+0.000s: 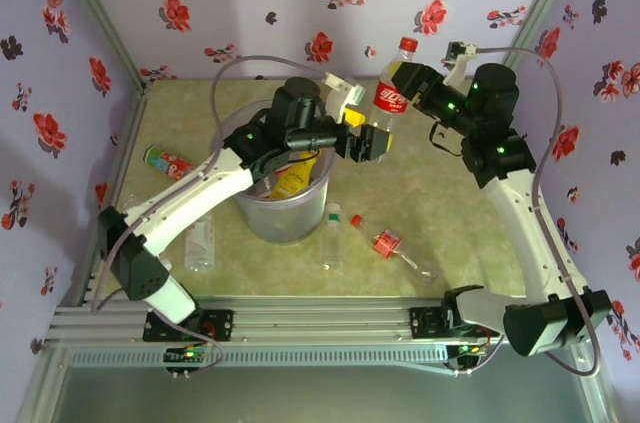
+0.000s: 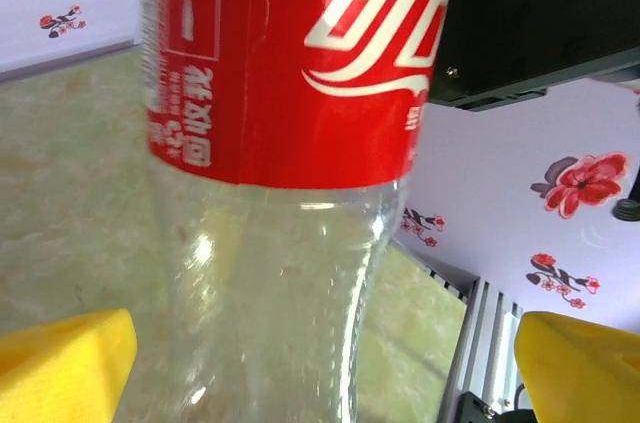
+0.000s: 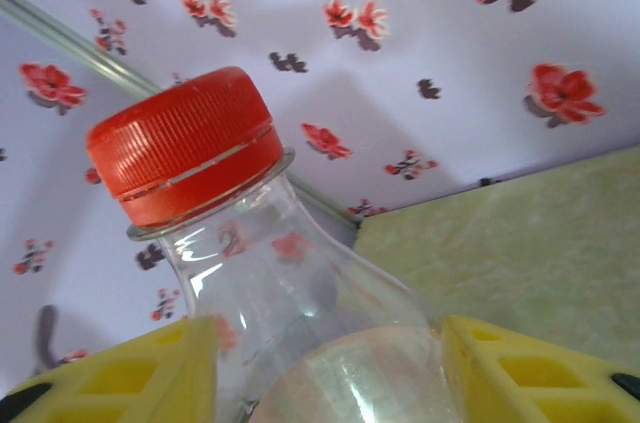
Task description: Put the plastic bottles in the bin
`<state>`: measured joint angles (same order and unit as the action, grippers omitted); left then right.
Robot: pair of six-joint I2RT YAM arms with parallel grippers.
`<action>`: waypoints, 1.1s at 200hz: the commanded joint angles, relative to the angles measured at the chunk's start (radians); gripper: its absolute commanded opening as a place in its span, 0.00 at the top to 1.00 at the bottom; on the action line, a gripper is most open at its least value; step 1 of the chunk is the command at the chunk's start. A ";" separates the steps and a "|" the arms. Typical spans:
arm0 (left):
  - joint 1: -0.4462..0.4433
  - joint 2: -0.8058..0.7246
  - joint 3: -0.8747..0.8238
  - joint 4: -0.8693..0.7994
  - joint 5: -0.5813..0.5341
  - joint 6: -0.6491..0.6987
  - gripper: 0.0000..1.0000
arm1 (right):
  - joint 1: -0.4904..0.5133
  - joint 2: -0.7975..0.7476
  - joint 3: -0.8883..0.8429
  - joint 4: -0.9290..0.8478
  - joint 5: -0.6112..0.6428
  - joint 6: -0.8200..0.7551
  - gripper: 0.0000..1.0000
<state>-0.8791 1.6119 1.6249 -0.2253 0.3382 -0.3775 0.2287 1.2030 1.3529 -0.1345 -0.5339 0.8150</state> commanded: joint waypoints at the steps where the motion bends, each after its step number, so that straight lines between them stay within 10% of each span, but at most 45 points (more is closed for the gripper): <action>1: -0.017 0.028 0.067 -0.009 -0.047 0.048 0.04 | -0.006 0.009 0.031 0.120 -0.111 0.082 0.46; 112: -0.023 0.065 0.123 0.017 -0.049 0.050 0.52 | -0.008 0.043 0.029 0.157 -0.186 0.114 0.45; 149: -0.016 0.052 0.139 0.005 -0.048 0.081 0.53 | -0.016 0.034 0.049 0.134 -0.200 0.087 0.01; 220: 0.107 -0.144 0.059 -0.066 -0.088 0.135 0.54 | -0.148 -0.054 -0.011 0.066 -0.183 0.047 0.01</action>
<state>-0.8162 1.5974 1.7126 -0.2768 0.2787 -0.2924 0.1070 1.1893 1.3659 -0.0425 -0.7074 0.8970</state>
